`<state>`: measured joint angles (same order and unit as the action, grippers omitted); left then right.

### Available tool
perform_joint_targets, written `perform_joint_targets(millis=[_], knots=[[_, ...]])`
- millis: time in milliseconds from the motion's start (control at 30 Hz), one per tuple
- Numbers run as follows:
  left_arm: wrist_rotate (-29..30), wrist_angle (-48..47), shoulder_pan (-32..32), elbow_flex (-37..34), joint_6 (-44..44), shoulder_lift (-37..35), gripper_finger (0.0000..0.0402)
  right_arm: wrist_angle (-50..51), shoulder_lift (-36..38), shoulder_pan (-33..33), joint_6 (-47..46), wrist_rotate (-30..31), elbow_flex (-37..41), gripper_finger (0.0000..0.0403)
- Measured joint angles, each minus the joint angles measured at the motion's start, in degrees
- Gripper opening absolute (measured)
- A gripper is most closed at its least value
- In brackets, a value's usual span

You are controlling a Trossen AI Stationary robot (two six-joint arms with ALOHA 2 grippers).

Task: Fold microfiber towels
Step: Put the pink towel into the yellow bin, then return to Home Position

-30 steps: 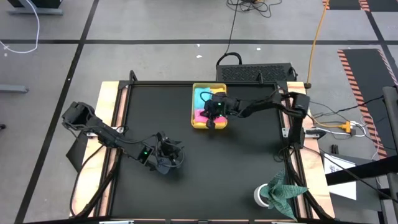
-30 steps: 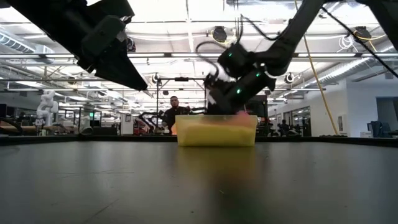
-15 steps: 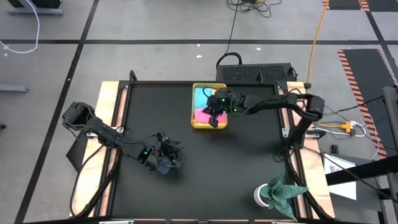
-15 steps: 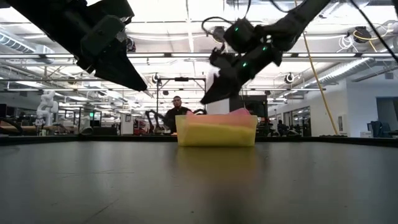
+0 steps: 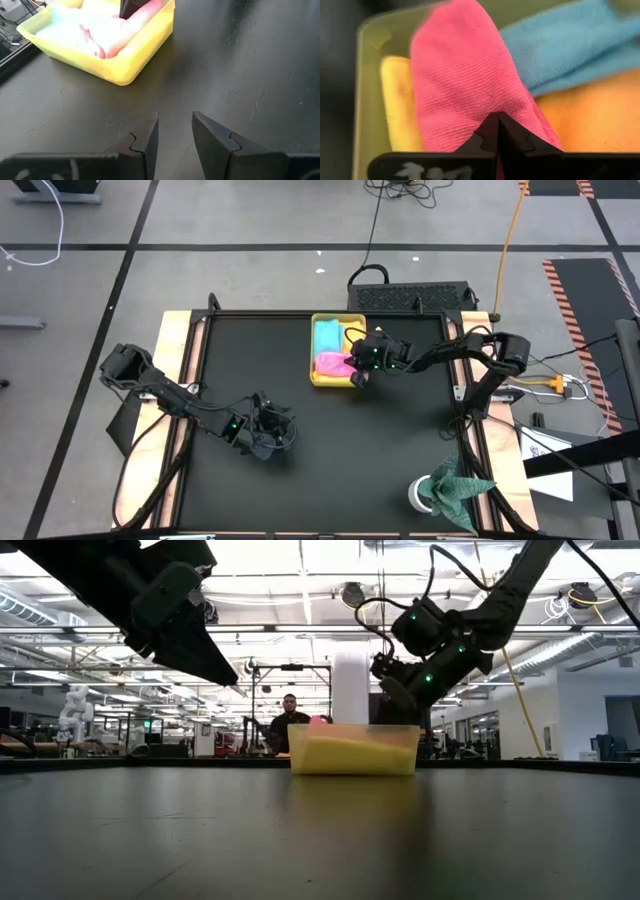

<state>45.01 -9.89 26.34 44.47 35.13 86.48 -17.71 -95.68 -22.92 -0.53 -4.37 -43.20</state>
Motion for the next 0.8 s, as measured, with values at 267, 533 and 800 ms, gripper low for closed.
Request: perform_joint_targets(millis=[267,533,800], knots=[[0.31,1.14,-0.01,0.02,-0.31,0.00,0.0122,-2.13,6.54,0.64,1.66,-0.15,0.50,0.0000],[1.52,3.16,0.80,0.02,-0.65,0.60,0.0122,10.75,23.00,6.92,2.76,-0.10,0.50,0.0000],[1.75,7.22,2.02,0.02,-4.64,0.59,0.0122,27.44,41.93,17.52,0.65,-0.08,2.08,0.0000]])
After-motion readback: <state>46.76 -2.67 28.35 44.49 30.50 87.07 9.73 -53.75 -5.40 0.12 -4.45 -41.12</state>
